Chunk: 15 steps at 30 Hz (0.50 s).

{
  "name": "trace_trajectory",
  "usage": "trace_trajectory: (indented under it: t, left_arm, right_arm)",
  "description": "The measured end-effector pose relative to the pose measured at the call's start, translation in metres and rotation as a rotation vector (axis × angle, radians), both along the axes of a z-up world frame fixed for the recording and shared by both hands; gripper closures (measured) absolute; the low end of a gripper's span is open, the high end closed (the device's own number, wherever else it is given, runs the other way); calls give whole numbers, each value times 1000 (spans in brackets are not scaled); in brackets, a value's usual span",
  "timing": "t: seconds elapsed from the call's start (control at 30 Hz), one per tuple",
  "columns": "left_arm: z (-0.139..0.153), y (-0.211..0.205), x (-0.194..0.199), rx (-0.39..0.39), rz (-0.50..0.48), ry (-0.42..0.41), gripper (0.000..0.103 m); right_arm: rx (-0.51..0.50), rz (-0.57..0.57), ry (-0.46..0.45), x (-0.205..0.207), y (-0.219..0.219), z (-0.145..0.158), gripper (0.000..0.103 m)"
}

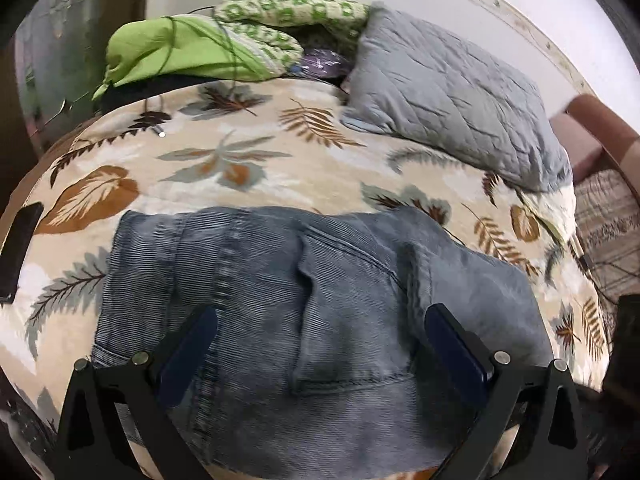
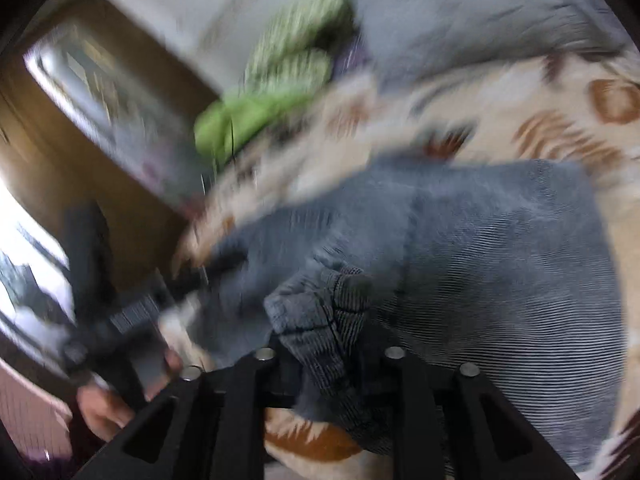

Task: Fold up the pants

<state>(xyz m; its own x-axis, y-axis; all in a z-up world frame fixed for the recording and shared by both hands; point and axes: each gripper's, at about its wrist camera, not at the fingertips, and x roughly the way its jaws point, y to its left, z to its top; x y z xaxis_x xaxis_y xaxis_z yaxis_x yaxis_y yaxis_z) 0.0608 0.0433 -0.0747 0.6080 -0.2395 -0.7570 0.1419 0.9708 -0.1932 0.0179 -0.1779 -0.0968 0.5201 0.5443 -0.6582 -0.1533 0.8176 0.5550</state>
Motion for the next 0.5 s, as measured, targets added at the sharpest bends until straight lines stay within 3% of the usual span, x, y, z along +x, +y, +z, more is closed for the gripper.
trace_trajectory:
  t: [0.07, 0.13, 0.23, 0.3, 0.4, 0.5]
  left_arm:
    - [-6, 8, 2, 1, -2, -6, 0]
    - [-7, 15, 2, -18, -8, -4, 0]
    - [-4, 16, -1, -25, -30, -33, 0]
    - [-1, 14, -4, -22, -48, -56, 0]
    - [1, 4, -5, -26, -75, -76, 0]
    - [-4, -19, -6, -14, -122, -58, 0]
  right_arm:
    - [-54, 54, 42, -1, 15, -9, 62]
    - [-52, 70, 28, -7, 11, -8, 56]
    - [84, 95, -15, -20, -13, 2, 51]
    - [175, 85, -79, -25, -30, 16, 39]
    - [295, -20, -181, -46, -71, 27, 30]
    - [309, -182, -152, -48, -102, 18, 30]
